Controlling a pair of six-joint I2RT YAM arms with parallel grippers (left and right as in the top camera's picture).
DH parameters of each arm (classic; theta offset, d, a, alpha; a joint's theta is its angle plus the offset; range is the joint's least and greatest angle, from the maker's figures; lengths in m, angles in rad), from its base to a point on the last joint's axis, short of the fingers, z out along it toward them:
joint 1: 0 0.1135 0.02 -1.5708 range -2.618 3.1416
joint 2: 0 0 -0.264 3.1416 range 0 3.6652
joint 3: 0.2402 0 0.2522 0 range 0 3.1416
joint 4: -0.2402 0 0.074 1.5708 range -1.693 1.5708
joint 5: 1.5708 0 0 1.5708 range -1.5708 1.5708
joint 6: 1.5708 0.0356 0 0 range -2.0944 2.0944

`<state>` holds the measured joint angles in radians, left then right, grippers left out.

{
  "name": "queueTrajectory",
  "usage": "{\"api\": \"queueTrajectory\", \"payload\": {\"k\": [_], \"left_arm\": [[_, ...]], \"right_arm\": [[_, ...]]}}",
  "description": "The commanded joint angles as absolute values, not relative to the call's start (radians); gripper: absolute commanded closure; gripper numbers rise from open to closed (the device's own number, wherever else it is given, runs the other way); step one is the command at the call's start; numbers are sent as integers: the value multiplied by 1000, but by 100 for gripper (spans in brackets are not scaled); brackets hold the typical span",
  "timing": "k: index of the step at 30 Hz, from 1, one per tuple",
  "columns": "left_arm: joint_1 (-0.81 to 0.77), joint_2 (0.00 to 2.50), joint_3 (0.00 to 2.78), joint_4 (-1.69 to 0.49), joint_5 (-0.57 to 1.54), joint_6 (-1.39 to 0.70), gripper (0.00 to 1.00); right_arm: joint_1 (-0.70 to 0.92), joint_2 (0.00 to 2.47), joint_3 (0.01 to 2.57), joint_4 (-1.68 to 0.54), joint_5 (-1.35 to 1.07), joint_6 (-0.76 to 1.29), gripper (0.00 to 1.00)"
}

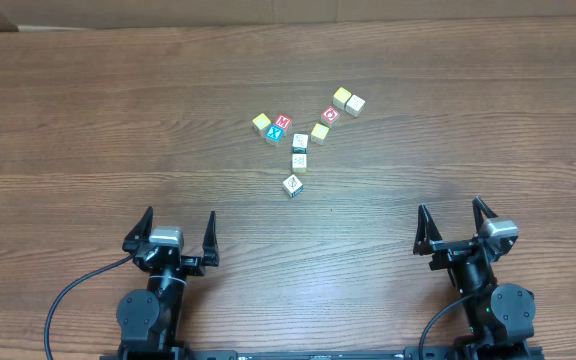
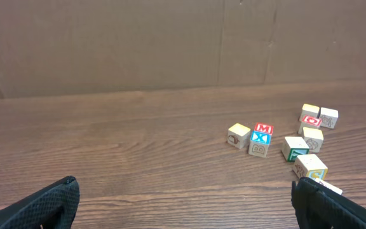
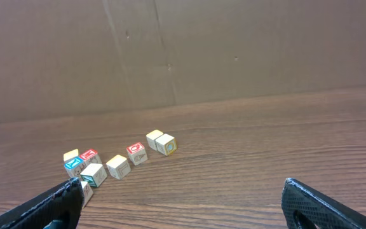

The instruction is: Flip 5 blocks

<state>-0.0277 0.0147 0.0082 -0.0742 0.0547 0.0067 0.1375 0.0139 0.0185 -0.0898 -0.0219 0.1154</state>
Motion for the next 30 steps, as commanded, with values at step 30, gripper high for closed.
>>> {"api": "queueTrajectory", "payload": {"k": [30], "left_arm": [[-24, 540, 464, -379, 355, -160, 0]], "right_arm": [[136, 244, 274, -388, -440, 104, 0]]}}
